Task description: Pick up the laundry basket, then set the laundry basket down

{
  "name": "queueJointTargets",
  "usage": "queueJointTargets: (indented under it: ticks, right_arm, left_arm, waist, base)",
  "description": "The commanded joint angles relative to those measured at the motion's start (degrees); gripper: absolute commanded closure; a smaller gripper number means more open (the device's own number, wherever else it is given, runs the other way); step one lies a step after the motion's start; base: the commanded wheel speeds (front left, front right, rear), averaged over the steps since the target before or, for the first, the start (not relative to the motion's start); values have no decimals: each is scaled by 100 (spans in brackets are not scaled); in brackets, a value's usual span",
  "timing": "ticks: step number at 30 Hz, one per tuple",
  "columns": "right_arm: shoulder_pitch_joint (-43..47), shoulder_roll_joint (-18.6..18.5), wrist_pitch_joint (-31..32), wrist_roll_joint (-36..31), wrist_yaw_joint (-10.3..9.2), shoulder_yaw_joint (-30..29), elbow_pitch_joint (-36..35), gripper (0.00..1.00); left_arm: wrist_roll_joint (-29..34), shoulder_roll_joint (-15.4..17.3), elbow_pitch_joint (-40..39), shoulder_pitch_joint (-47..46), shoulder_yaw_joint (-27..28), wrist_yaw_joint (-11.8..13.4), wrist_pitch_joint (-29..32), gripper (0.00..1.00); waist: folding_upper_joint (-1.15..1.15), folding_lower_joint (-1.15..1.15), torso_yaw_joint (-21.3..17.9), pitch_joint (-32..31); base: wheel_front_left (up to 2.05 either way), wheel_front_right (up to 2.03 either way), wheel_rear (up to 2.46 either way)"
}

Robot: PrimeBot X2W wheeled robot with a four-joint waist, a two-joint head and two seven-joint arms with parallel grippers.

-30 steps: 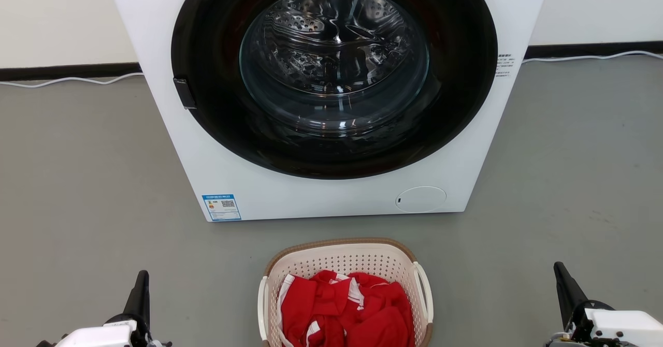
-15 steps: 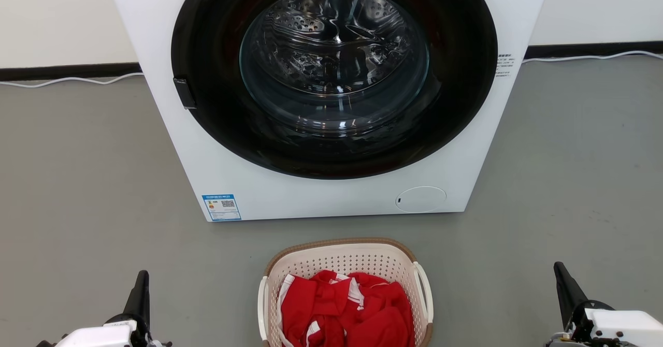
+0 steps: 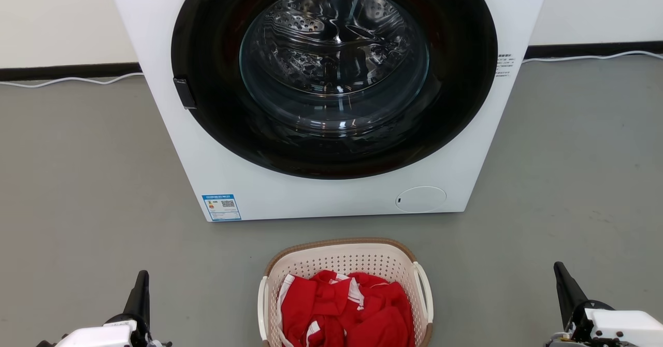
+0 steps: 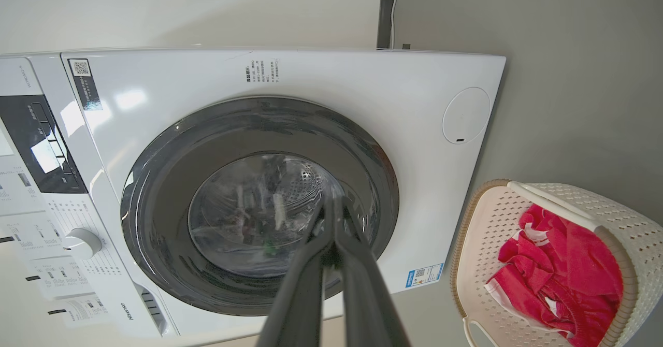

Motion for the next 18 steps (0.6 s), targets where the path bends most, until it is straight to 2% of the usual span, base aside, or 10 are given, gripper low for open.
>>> queueJointTargets:
  ticks: [1,18]
  right_arm:
    - [-264,-88,42,42,17,112,-170,100]
    - [-264,-88,42,42,17,112,-170,100]
  left_arm:
    - [-44,107,-129,-263,187,-44,46,100]
    - [-44,107,-129,-263,186,-44,46,100]
  waist:
    - [0,0,0,0]
    - [0,0,0,0]
  base:
    - [0,0,0]
    - [0,0,0]
